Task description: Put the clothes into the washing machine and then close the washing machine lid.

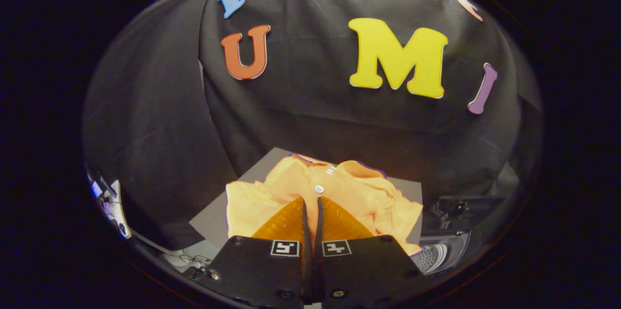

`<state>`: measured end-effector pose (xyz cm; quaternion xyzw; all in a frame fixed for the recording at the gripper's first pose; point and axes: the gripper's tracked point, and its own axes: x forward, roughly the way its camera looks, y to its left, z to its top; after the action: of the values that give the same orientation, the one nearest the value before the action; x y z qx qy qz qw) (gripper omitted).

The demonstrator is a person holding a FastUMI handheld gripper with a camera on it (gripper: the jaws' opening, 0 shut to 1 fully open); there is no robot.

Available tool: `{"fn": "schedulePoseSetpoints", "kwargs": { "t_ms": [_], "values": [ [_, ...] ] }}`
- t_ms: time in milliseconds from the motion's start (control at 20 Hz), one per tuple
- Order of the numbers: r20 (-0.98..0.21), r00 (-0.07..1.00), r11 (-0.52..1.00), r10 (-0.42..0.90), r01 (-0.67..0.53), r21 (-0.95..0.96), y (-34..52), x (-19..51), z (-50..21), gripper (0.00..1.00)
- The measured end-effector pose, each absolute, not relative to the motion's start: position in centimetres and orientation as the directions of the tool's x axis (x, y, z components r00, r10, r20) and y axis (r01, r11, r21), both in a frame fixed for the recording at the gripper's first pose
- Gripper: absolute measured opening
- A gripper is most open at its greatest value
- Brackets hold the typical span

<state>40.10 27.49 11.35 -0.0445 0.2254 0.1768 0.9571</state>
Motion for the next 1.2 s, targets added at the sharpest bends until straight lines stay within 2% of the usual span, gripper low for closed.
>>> {"fn": "schedulePoseSetpoints", "kwargs": {
  "t_ms": [350,600,1200],
  "values": [
    [-0.340,0.881,0.937,0.328,-0.348,0.001,24.3,40.1,19.7,0.04],
    [-0.329,0.903,0.956,0.275,-0.294,-0.009,18.7,40.3,20.7,0.04],
    [-0.333,0.938,0.994,0.100,-0.105,0.005,-2.4,40.3,20.9,0.04]
  ]
}}
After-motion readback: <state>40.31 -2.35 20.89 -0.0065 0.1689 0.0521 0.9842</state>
